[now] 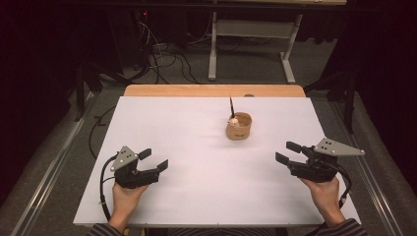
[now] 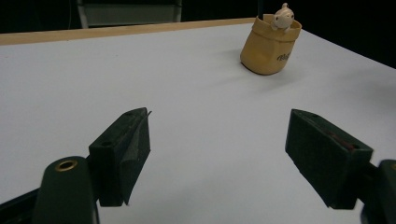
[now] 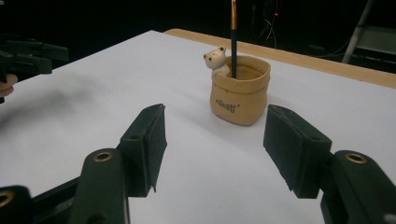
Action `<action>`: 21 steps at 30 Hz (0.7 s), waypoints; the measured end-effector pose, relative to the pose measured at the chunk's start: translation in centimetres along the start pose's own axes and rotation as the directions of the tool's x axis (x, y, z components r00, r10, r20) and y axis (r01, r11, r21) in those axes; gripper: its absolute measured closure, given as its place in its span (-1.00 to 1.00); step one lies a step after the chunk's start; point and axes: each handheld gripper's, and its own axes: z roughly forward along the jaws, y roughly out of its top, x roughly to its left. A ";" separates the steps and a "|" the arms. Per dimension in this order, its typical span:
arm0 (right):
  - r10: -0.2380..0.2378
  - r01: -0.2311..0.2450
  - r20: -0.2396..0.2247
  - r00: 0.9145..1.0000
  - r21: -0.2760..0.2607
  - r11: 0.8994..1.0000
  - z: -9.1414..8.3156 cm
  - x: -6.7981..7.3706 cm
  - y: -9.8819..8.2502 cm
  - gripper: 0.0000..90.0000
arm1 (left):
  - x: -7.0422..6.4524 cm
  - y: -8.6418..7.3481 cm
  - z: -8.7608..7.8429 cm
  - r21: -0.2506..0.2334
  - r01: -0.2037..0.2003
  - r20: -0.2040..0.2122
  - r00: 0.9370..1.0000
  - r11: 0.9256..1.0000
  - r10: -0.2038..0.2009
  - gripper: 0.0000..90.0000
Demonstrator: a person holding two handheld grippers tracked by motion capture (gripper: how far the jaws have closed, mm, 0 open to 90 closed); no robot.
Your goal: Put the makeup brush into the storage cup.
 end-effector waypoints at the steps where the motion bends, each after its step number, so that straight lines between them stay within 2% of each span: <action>1: 0.000 0.000 0.000 1.000 0.000 1.000 0.0 0.0 0.0 -0.08 | 0.0 0.0 0.0 0.000 0.000 0.000 1.000 1.000 0.000 -0.50; 21: 0.042 -0.041 0.011 0.999 -0.009 0.999 -0.4 0.1 -2.2 -0.09 | 0.0 0.0 -0.2 -0.008 -0.002 0.004 1.000 1.000 0.002 -0.50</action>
